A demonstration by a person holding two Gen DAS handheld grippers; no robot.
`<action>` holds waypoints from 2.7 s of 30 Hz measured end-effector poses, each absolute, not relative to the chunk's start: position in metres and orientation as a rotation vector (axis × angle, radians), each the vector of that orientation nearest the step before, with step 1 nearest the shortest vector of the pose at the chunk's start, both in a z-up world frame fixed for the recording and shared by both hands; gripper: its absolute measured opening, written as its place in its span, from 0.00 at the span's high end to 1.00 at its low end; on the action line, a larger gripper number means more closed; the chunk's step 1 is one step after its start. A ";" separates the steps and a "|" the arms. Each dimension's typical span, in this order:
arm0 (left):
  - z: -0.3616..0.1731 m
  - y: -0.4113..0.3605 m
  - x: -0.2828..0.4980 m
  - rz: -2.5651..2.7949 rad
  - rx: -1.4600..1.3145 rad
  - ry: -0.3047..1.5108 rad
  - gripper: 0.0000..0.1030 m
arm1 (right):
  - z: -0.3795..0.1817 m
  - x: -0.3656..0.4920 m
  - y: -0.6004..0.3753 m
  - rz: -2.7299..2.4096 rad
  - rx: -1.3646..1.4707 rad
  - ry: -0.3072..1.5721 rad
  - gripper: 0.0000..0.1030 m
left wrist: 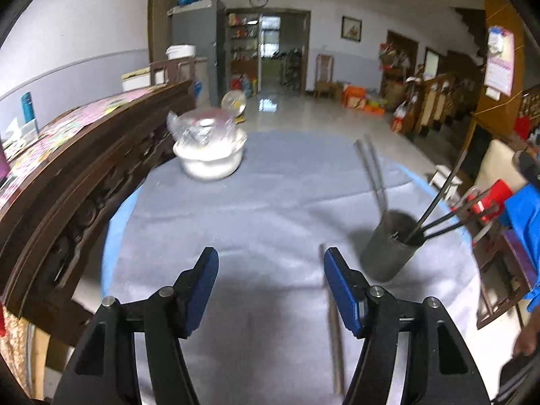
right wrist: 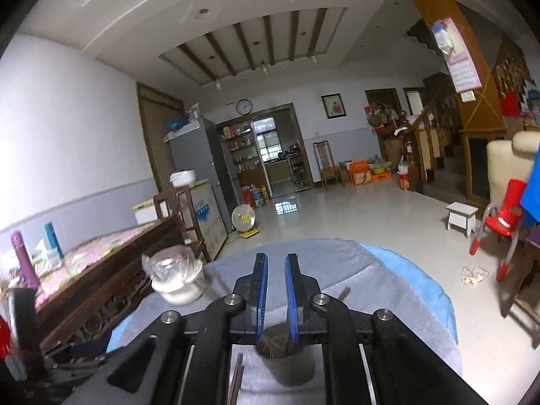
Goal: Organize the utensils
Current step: 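Open the left tool over the cup while the right tool releases its chopstick, then move both open tools back over the remaining chopsticks, then close the left tool on one chopstick while the right tool grasps another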
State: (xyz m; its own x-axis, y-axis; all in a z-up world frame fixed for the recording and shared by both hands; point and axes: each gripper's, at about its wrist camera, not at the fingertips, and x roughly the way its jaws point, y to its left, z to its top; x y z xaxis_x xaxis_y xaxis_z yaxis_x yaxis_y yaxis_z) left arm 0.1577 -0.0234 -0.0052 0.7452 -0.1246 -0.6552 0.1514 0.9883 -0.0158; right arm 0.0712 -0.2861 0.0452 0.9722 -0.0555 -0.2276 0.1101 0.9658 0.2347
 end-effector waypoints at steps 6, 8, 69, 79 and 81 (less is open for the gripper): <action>-0.014 -0.009 0.152 -0.114 0.035 0.742 0.36 | 0.029 0.056 -0.271 -0.035 0.237 0.298 0.87; -0.015 -0.007 0.151 -0.109 0.032 0.747 0.36 | 0.020 0.055 -0.267 -0.028 0.239 0.332 0.87; -0.164 -0.064 0.167 -0.349 0.112 1.243 0.36 | -0.116 0.083 -0.290 -0.046 0.449 0.781 0.87; -0.164 -0.079 0.198 -0.343 0.101 1.280 0.34 | -0.118 0.085 -0.288 -0.038 0.450 0.789 0.87; -0.165 -0.081 0.205 -0.337 0.107 1.289 0.34 | -0.117 0.084 -0.287 -0.038 0.448 0.787 0.87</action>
State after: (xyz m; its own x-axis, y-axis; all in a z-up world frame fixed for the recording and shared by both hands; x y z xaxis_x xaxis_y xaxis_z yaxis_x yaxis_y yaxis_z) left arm 0.2055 -0.0814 -0.1649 0.2370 -0.1861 -0.9535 0.3045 0.9463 -0.1089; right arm 0.0842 -0.2874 -0.1175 0.7100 0.1313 -0.6919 0.1977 0.9058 0.3748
